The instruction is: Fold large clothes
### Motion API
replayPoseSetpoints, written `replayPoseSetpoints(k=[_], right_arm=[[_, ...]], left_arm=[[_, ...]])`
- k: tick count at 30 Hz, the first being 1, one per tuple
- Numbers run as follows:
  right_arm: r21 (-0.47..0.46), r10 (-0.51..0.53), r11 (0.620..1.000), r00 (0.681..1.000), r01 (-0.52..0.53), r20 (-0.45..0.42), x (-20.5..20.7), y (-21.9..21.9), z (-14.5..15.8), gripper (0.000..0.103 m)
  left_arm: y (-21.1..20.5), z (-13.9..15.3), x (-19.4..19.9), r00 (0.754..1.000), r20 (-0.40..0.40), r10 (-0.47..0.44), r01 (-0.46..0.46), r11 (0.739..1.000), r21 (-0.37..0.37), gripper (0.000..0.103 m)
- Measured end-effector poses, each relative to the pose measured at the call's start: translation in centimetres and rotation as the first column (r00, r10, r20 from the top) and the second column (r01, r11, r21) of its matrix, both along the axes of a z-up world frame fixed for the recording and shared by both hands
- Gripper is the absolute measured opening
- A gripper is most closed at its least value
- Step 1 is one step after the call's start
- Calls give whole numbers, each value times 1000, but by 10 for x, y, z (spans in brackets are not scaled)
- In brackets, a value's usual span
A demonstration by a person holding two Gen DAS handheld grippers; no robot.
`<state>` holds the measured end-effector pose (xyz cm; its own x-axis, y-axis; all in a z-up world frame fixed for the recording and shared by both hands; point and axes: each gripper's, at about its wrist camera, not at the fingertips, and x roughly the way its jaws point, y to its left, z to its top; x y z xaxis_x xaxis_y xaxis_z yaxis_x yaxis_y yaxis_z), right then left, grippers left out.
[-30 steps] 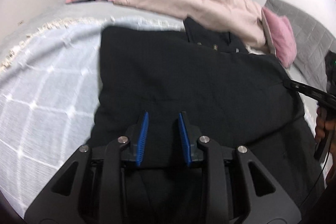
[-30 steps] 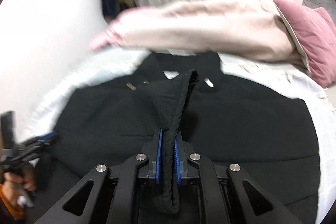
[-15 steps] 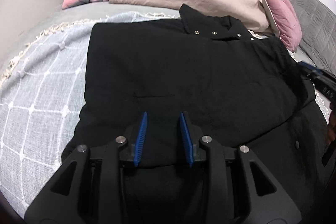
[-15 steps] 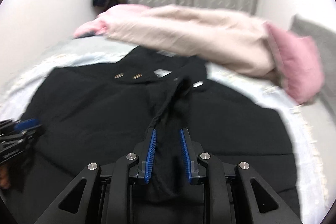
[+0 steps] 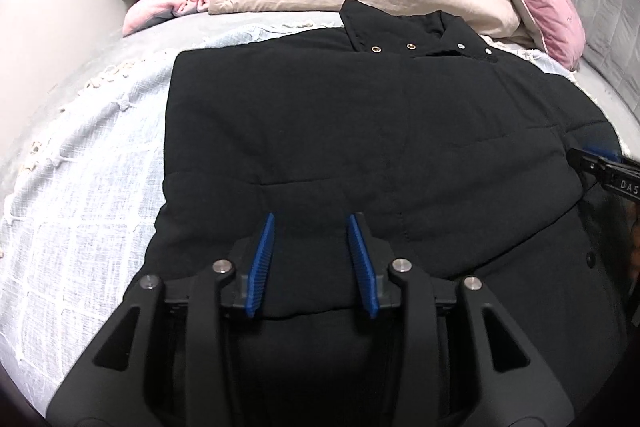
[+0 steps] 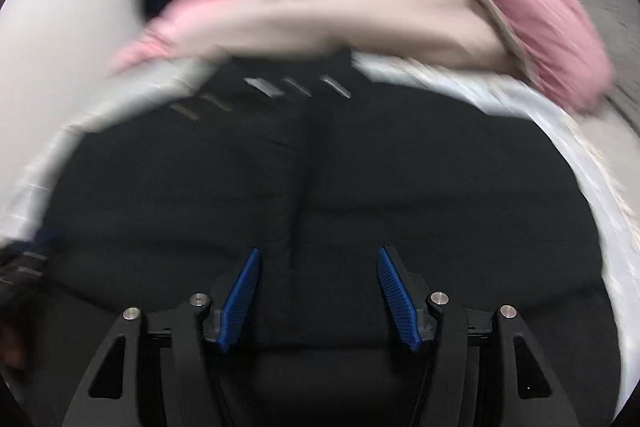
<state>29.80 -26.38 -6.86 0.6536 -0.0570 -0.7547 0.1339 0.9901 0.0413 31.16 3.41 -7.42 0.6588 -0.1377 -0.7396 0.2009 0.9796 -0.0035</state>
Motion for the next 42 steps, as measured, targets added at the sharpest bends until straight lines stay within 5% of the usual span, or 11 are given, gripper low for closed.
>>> replayPoseSetpoints(k=[1,3,6,8,17,24,30,42], right_arm=[[71,-25,997,1000,24,10,-8,-14,2,64],[31,-105,994,994,106,-21,-23,-26,11,65],[49,-120,992,993,120,-5,-62,-44,30,66],[74,-132,988,991,132,-7,-93,-58,44,67],[55,-142,989,986,138,87,-213,-64,92,82],[62,-99,994,984,90,149,-279,-51,81,91],[76,-109,992,990,102,91,-298,-60,64,91],[102,-185,978,982,181,37,-340,-104,49,91]], left_arm=[[0,0,-1,1000,-4,5,-5,1000,8,43],[-4,4,-8,1000,-8,11,-11,997,70,48],[-10,16,-31,1000,-4,27,-26,985,168,74],[-8,24,-53,999,-25,45,-40,982,187,77],[32,73,-160,990,-109,87,-92,995,-42,100],[42,73,-229,989,-114,96,-112,983,-147,101],[47,57,-263,993,-72,98,-104,991,-89,101],[104,15,-283,966,-245,85,-152,951,-269,101]])
